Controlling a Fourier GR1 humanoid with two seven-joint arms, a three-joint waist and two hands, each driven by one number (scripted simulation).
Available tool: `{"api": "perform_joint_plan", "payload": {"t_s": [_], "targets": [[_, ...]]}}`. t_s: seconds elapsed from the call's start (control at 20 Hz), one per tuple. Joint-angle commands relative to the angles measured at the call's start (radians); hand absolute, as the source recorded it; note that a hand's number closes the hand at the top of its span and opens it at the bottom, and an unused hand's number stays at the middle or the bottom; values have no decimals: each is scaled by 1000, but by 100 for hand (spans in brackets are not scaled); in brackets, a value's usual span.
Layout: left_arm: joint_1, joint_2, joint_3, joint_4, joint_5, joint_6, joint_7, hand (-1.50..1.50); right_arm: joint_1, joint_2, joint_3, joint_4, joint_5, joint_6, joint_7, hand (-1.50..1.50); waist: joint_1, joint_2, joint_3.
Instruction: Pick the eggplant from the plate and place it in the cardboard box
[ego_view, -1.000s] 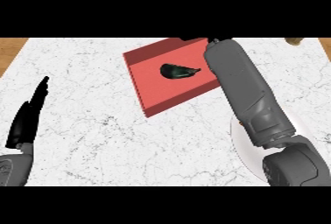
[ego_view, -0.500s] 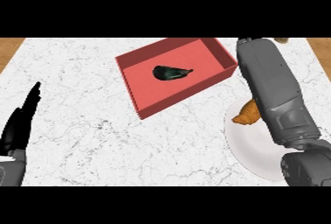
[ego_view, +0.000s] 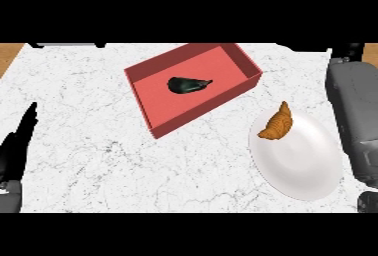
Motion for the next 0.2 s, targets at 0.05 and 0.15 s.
{"api": "perform_joint_plan", "payload": {"t_s": [0.05, 0.15], "targets": [[-29, -20, -13, -38, -30, 29, 59, 0, 106, -71, 56, -179, -18, 159, 102, -150, -8, -4, 0], [-21, -20, -2, 2, -14, 10, 14, 0, 220, -88, 59, -227, -48, 249, 56, -150, -9, -2, 0]]}}
